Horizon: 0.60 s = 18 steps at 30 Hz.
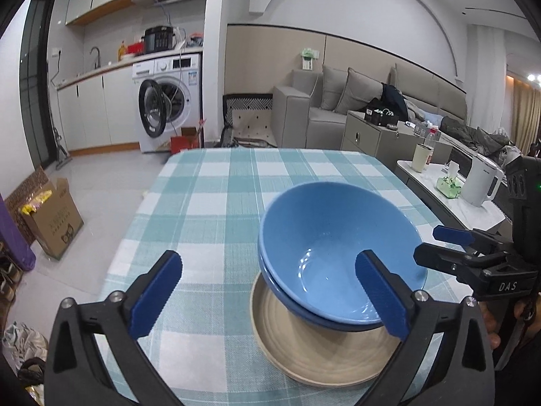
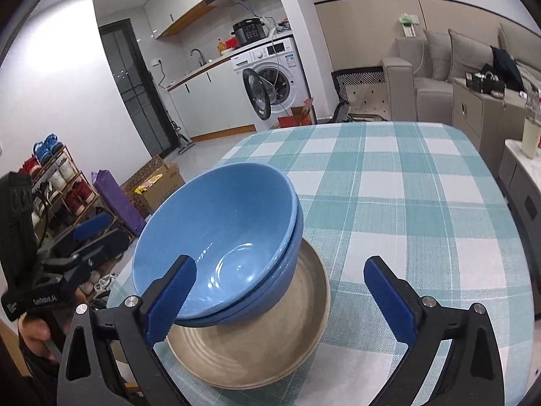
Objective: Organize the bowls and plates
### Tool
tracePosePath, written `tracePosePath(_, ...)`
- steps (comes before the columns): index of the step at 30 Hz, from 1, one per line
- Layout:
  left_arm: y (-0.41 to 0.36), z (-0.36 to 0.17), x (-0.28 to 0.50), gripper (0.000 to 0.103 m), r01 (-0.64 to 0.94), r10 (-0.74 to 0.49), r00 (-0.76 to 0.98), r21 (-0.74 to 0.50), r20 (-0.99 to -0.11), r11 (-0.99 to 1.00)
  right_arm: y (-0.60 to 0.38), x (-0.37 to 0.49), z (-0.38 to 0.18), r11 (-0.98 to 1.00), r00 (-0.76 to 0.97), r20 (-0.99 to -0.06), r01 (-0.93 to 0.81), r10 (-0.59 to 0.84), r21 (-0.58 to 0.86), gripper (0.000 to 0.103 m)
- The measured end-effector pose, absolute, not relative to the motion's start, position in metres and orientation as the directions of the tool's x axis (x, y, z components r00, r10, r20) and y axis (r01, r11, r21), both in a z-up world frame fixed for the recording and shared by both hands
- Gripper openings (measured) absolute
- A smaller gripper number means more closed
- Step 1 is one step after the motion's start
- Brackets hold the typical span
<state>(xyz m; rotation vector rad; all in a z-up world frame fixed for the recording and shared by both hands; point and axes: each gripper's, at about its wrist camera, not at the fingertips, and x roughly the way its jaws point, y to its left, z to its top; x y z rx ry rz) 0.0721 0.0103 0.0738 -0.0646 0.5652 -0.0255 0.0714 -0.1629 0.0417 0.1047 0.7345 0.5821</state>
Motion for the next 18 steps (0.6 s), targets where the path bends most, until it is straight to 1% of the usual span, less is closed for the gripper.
tracePosePath(3, 0.014, 0.073, 0.070, 0.103, 0.004, -0.023, 0.858, -0.037, -0.513, 0.999, -0.164, 0.065, 0.045, 0.837, 0.608, -0.587, -0.475, 0.534, 0.271, 0.102)
tracePosePath(8, 0.021, 0.067, 0.064, 0.103, -0.001, -0.002, 0.875, -0.007, -0.483, 1.000, -0.174, 0.057, 0.044, 0.834, 0.630, -0.551, -0.464, 0.547, 0.298, 0.102)
tracePosePath(15, 0.035, 0.055, 0.056, 0.103, -0.028, 0.002, 0.893, -0.051, -0.450, 0.998, -0.180, 0.038, 0.034, 0.838, 0.670, -0.508, -0.478, 0.541, 0.262, 0.102)
tracePosePath(18, 0.034, 0.048, 0.054, 0.103, -0.033, 0.012, 0.894, -0.039, -0.448, 0.999, -0.182, 0.031, 0.028, 0.830, 0.674, -0.489, -0.488, 0.554, 0.269, 0.102)
